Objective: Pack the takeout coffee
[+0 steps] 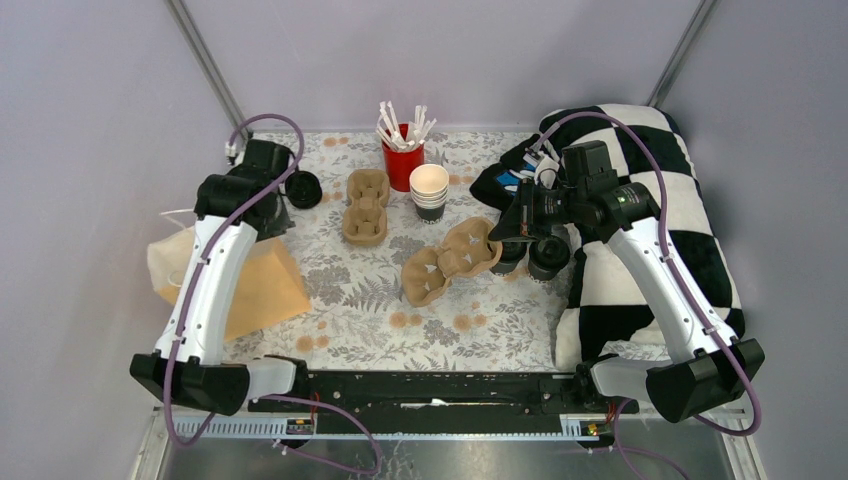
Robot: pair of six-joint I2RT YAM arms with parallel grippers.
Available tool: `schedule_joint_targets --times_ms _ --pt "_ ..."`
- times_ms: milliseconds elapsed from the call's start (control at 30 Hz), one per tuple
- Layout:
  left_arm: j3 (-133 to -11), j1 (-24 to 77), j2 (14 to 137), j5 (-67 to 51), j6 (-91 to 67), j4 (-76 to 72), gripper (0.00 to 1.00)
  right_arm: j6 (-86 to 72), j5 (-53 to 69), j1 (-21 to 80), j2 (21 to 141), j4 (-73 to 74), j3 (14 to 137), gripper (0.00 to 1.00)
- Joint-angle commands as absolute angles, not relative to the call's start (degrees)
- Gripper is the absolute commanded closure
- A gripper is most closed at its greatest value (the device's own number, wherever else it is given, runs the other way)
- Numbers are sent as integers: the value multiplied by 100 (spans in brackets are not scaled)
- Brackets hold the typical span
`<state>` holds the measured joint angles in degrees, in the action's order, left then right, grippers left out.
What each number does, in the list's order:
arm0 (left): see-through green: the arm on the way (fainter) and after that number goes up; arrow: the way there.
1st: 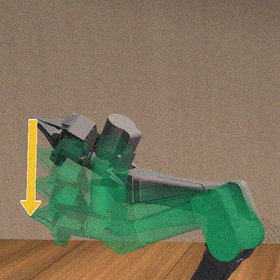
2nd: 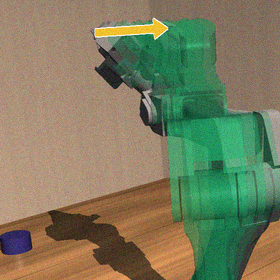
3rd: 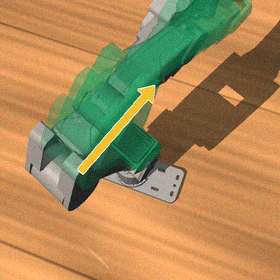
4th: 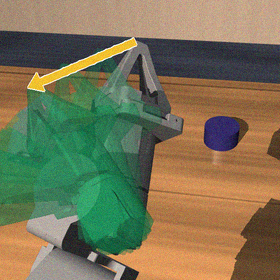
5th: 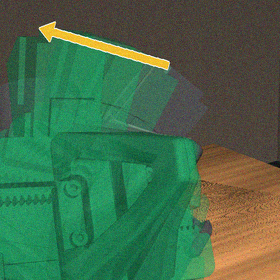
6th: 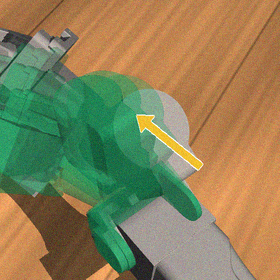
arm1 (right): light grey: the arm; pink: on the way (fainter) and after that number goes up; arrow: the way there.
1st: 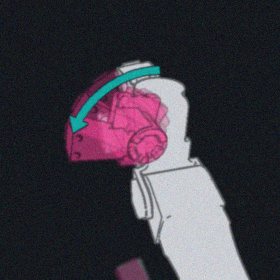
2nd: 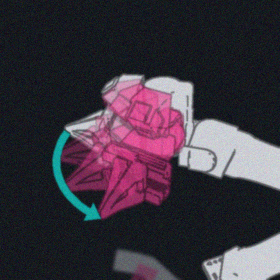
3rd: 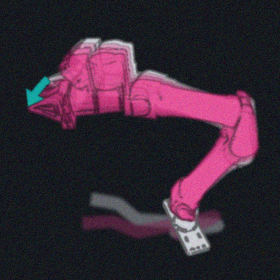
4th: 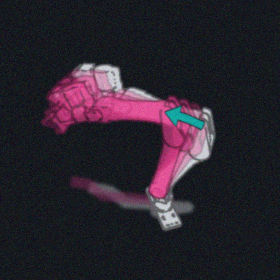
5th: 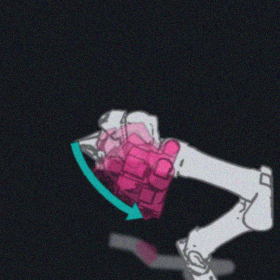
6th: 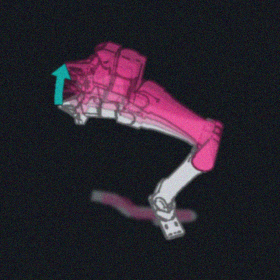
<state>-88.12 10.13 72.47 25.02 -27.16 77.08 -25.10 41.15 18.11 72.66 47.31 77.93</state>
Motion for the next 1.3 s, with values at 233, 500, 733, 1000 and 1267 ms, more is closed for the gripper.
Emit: schedule_joint_targets --times_ms 233,500,733,1000,1267 --pt "-9119 3386 7078 1555 -4903 8284 100 -2666 3668 1793 7015 4640 8007 100" --pt "-9824 5008 7787 2021 -5795 7101 100 -2902 2741 1791 6678 4683 8132 100" --pt "-9937 5466 8347 2555 -5833 5840 100 -2963 1815 1793 6342 4904 8393 100" --pt "-10582 5476 8625 1153 -4837 5048 36 -2566 633 1789 6253 5637 9128 100" --pt "-10820 5475 7367 1358 -4245 5487 25 -2133 960 1793 6821 6389 11010 100"
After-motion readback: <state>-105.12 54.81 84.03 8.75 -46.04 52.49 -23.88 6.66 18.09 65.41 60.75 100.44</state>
